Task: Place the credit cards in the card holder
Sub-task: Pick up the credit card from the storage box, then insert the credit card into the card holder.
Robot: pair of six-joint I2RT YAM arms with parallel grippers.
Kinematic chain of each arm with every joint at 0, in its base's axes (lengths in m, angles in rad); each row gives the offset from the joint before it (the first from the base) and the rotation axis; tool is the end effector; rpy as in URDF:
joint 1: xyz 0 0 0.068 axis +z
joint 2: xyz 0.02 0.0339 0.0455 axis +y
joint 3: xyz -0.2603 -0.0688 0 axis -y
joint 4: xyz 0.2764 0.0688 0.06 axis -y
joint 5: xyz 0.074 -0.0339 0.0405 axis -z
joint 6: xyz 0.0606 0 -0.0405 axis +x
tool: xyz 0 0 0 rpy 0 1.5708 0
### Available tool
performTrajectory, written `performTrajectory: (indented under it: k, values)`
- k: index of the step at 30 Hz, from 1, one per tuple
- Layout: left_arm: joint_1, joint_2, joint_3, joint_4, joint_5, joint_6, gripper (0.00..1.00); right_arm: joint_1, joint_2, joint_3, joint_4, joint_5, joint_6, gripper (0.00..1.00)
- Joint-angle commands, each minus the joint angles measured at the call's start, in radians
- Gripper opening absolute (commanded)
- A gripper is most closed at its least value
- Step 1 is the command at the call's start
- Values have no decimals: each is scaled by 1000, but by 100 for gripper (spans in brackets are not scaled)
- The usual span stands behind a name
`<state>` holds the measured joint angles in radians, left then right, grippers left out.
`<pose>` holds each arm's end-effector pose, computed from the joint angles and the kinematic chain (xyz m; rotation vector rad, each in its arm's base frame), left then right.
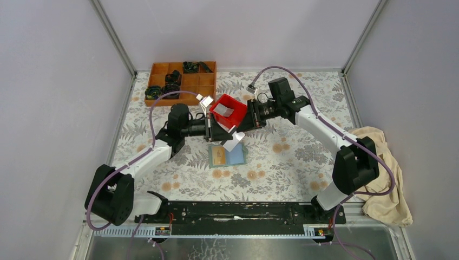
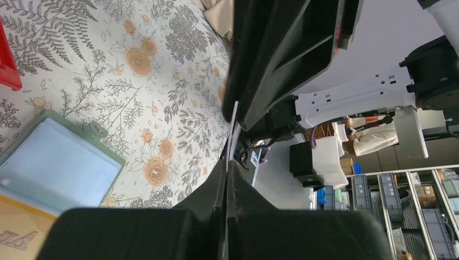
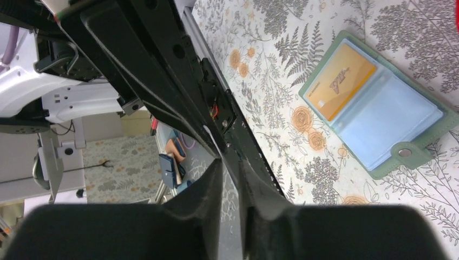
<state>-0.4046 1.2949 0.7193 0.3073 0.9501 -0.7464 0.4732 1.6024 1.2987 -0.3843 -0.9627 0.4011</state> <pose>0.2738 -0.1709 0.2349 0.4155 2.0216 -1.6261 0.3279 0.2238 0.2793 -0.6452 2.2605 1.5365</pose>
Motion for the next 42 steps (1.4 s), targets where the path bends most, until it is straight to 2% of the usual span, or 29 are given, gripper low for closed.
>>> performTrajectory:
  k: [1, 2, 8, 14, 21, 27, 32, 37, 42]
  values:
    - [7, 4, -74, 81, -33, -41, 0, -21, -12, -6, 49, 13, 20, 32]
    - [7, -5, -91, 74, -72, -45, 0, -21, -16, -9, 48, 38, 19, 37]
    - [5, -59, -217, 148, -204, -132, 0, -22, -11, -41, 92, 56, 42, 37]
    - [6, -178, -299, 27, -462, -161, 0, -22, -38, -70, 78, 211, 32, 38]
    - [-38, -316, -456, 44, -741, -298, 0, -9, -75, -157, 81, 404, 21, 33]
    - [-147, -260, -479, 115, -876, -305, 0, 41, -56, -202, 50, 586, 26, 15]
    - [-211, -173, -498, 211, -949, -339, 0, 77, -21, -228, 13, 723, 34, 5]
    - [-257, -112, -517, 288, -1029, -362, 0, 93, -8, -258, 18, 772, 38, 2]
    - [-263, -30, -524, 385, -1033, -363, 0, 99, 4, -275, 20, 802, 35, 0]
